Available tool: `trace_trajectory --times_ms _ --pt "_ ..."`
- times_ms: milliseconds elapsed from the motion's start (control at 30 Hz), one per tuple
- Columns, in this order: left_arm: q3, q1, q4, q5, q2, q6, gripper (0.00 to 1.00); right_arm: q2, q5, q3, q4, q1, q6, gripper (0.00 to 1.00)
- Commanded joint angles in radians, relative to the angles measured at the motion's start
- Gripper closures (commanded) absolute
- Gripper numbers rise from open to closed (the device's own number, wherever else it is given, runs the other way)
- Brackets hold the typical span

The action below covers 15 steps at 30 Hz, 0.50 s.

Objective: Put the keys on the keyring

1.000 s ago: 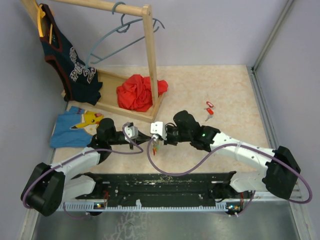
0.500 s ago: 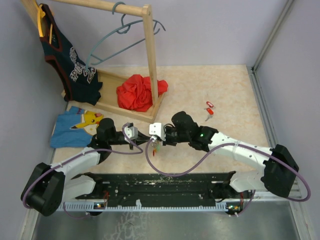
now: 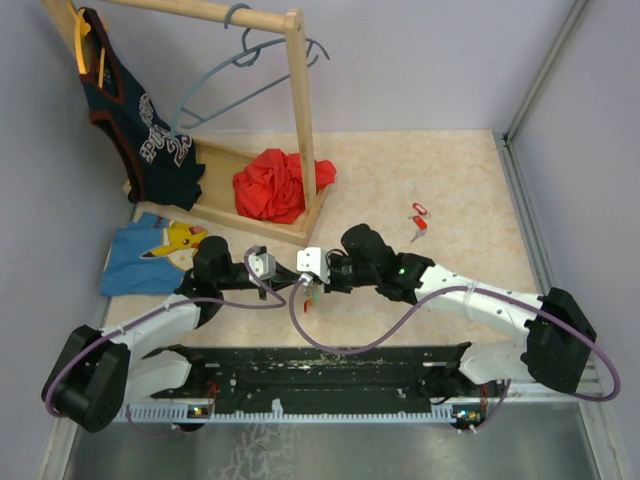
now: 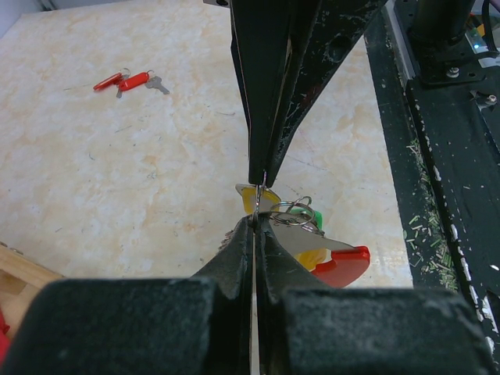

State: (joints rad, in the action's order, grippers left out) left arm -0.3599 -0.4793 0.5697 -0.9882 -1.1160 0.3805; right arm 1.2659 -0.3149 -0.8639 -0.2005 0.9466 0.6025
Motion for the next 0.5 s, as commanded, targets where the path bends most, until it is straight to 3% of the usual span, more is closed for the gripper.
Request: trace_trajectory --times_ms 0,467 --pt "-0.007 0.006 0.042 -0.033 -0.001 0.012 1.00 -0.016 -0.004 -0.025 0.066 0.014 0.004 1.00" --pt "-0.010 0.007 0.035 -0.024 0.002 0.012 1.00 -0.039 0.025 -0.018 0.050 0.014 -0.003 1.00"
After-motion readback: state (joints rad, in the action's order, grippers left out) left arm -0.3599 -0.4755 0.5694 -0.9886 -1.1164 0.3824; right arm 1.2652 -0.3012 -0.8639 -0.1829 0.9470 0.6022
